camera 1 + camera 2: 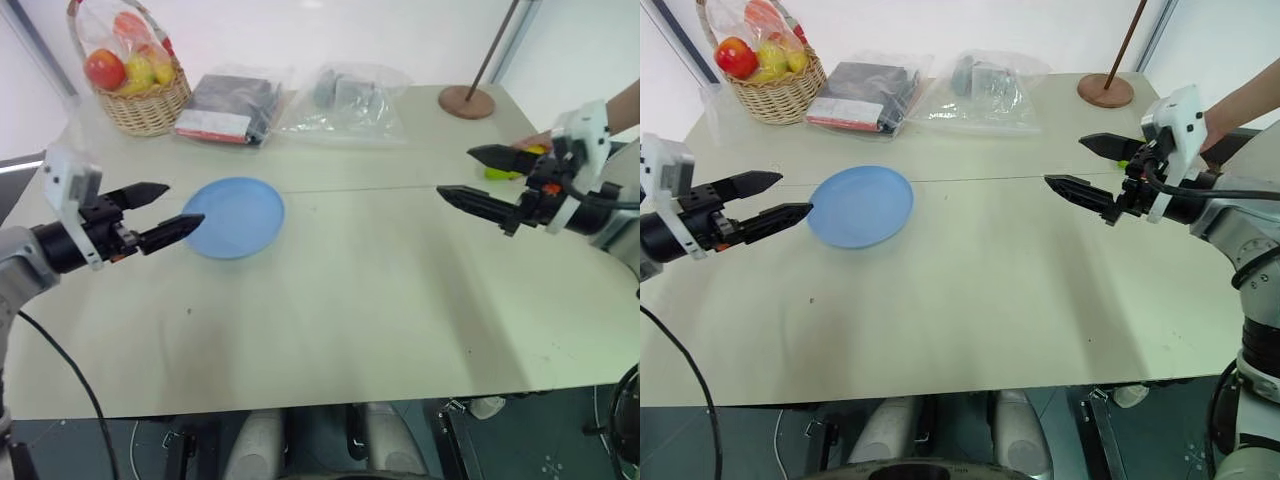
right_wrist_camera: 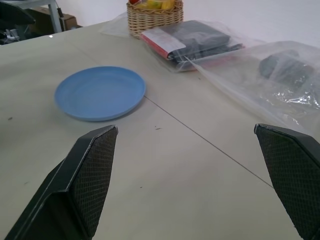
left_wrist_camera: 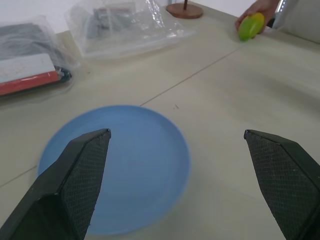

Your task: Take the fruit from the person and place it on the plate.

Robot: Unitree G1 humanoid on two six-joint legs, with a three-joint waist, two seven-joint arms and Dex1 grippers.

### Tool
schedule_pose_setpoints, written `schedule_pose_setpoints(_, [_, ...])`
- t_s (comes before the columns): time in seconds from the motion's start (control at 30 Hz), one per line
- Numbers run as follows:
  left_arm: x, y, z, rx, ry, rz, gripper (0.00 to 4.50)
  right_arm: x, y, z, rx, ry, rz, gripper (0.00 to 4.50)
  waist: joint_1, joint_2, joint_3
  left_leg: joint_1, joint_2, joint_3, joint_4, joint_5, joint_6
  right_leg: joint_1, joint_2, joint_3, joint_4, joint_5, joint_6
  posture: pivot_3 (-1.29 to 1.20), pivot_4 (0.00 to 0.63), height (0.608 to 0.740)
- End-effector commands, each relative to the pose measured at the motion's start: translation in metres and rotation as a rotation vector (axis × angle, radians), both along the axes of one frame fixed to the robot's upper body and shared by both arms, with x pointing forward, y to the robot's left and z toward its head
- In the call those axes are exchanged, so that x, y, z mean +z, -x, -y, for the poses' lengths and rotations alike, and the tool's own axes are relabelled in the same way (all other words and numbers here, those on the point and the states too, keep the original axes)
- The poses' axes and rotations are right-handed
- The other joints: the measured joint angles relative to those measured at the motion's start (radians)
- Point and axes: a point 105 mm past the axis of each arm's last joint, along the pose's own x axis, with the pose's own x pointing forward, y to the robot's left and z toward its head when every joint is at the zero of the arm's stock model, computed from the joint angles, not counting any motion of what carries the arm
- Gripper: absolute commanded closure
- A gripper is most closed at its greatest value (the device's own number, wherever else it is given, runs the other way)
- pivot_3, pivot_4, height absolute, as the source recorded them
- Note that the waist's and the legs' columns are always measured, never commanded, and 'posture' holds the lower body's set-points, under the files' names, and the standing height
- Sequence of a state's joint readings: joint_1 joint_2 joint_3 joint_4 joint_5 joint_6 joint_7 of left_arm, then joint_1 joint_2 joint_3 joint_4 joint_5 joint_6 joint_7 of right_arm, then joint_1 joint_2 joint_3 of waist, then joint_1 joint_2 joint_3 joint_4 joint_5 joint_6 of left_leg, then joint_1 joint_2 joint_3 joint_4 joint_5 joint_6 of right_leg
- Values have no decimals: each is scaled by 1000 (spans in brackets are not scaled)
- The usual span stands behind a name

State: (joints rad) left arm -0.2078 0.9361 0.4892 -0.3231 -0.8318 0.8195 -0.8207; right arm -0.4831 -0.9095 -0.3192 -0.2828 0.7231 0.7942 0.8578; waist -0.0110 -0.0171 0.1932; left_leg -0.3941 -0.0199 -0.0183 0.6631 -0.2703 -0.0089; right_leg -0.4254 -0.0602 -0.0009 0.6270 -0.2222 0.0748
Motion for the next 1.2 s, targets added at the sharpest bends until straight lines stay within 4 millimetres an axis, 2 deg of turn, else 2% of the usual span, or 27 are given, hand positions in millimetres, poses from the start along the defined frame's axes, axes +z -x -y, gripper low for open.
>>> schedule_pose_setpoints(0.03, [13, 8, 2, -26, -24, 40, 0, 11, 4, 4, 6, 4, 39, 29, 0, 0, 0, 0, 0, 0, 0, 0, 0, 0, 0, 0, 0, 0, 0, 0, 150, 740])
schedule_pose_setpoints(0.23, [17, 8, 3, -33, 4, 44, 0, 7, 3, 5, 12, 1, 20, 29, 0, 0, 0, -1, 0, 0, 0, 0, 0, 0, 0, 0, -1, 0, 0, 0, 150, 740])
schedule_pose_setpoints(1.2, [8, 6, 6, -51, -13, 23, 0, 3, 4, 3, 14, -16, 0, 29, 0, 0, 0, -2, 0, 0, 0, 0, 0, -1, -1, 0, -1, 0, 0, 0, 150, 740])
